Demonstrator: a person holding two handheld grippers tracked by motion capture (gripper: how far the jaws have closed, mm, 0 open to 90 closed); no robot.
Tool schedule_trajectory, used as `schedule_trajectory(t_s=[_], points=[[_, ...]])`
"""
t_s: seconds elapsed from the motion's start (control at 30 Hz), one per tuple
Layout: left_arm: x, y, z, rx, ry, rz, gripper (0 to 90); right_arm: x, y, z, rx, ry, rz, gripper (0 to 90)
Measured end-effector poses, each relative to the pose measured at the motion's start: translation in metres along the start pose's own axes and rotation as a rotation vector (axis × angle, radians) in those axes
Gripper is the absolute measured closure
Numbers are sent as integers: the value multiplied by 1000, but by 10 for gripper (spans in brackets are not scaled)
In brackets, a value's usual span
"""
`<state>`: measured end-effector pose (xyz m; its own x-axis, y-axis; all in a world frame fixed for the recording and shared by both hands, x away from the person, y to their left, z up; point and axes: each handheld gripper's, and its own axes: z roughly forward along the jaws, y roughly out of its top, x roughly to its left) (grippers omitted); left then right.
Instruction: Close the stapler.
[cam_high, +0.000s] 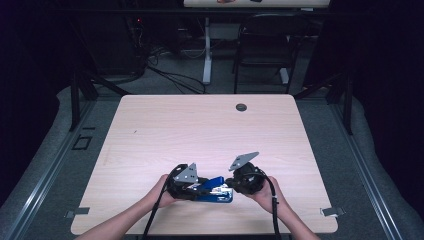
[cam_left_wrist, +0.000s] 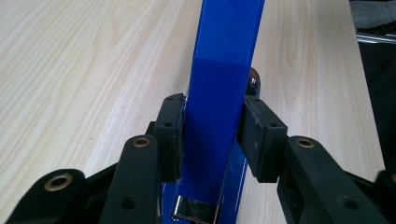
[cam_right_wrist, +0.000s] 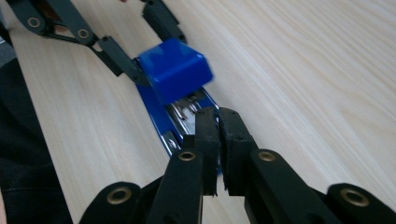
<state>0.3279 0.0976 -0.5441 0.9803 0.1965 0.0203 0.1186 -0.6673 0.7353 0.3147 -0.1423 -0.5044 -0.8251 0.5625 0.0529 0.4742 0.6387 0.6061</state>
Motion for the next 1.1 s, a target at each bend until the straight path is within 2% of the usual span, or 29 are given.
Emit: schedule_trajectory(t_s=[0.07, 0.23, 0.4, 0.43, 0.53, 0.77, 0.87, 0.93, 1.0, 1.03, 1.07, 1.1], points=[[0, 4, 4, 34, -4, -8, 620, -5, -4, -9, -36, -22, 22, 874], [-1, 6, 10, 63, -2, -6, 614, -2, 1, -18, -80, -33, 15, 900], [-1, 5, 12, 67, 1, -6, 610, 6, 6, -12, -78, -16, -9, 900], [-1, 5, 12, 68, 2, -3, 609, 7, 7, -11, -60, -15, -18, 900], [-1, 6, 12, 75, 1, 3, 606, 5, 5, -9, -51, -26, -6, 900], [-1, 6, 13, 76, -1, -6, 607, 8, 7, -12, -82, -25, -21, 900], [-2, 6, 14, 83, 6, -2, 600, 13, 8, -5, -39, -13, -43, 900], [-1, 5, 13, 98, -7, -11, 580, 13, 8, -1, -16, -10, -43, 900], [0, 3, 12, 104, -10, -20, 509, 14, 7, 2, -15, -11, -41, 900], [1, 3, 11, 113, 6, -28, 509, 13, 6, 4, -3, -5, -37, 900], [3, 1, 10, 108, -7, -41, 469, 13, 5, 6, 11, -4, -38, 900], [6, -1, 7, 92, -3, -58, 402, 12, 3, 8, 19, -1, -34, 900]])
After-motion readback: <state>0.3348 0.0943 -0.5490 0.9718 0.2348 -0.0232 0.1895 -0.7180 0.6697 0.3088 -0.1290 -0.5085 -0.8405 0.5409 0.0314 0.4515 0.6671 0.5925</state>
